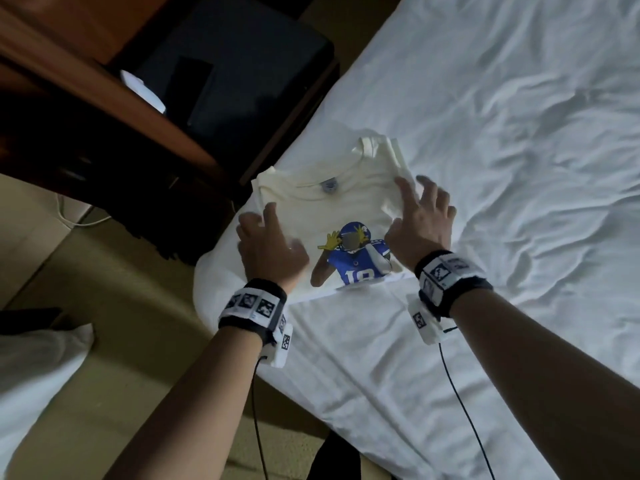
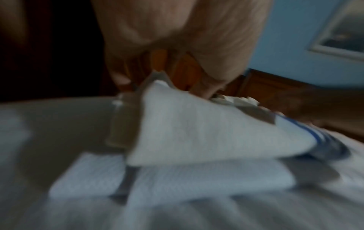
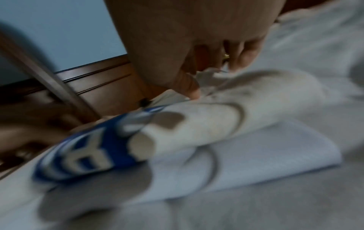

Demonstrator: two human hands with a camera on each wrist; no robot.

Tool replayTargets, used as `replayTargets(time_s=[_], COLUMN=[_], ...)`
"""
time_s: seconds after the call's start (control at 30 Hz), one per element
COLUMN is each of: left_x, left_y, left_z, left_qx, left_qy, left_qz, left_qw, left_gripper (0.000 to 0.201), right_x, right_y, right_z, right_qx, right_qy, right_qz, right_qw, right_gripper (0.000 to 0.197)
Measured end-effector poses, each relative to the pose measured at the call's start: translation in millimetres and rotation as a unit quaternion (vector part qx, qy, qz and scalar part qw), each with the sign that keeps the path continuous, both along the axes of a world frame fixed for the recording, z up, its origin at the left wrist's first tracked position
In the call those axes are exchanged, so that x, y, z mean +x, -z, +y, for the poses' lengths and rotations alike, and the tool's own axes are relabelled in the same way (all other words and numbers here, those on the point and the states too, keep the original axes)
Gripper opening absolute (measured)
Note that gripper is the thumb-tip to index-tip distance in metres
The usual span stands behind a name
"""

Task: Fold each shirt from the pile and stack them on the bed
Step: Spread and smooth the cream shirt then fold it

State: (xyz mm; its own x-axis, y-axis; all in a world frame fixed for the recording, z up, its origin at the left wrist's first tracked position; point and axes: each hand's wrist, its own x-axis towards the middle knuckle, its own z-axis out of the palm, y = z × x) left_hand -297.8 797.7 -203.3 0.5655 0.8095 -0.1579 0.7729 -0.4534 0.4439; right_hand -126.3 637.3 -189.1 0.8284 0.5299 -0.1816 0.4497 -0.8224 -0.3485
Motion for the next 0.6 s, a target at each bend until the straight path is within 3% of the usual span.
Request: replayTargets(time_s=[0.07, 0.17, 0.23, 0.37, 0.5, 0.6], left_x=[6, 11, 4, -3, 10, 23], left_y=[3, 26, 41, 47, 9, -38], left_z=[-19, -43, -38, -19, -31, -56], left_qx=[0.108, 0.1, 0.101, 0.088, 0.04, 0.009], left_qy=[0.089, 0.243, 0.292, 0.287, 0.246, 0.29], left_qz=[0.01, 0.046, 0.07, 0.114, 0.172, 0.163], left_qw=[0.99, 0.964, 0.948, 0.947, 0.953, 0.943], left_gripper=[0.07, 0.065, 0.067, 0.069, 0.065, 0.056], right_x=[-25, -58, -61, -43, -33, -32], right_y=[-6, 18, 37, 48, 22, -26], right_z=[6, -2, -18, -43, -65, -94], right_qx=[0.002, -0.027, -0.061, -0.085, -0.119, -0.091], right_qy=[-0.038, -0.177, -0.192, -0.164, -0.115, -0.035], right_qz=[-0.038, -0.016, 0.003, 0.004, 0.042, 0.077], right_qw=[0.999, 0.984, 0.98, 0.983, 0.985, 0.992], right_gripper=[0.071, 0.059, 0.061, 0.062, 0.064, 0.06])
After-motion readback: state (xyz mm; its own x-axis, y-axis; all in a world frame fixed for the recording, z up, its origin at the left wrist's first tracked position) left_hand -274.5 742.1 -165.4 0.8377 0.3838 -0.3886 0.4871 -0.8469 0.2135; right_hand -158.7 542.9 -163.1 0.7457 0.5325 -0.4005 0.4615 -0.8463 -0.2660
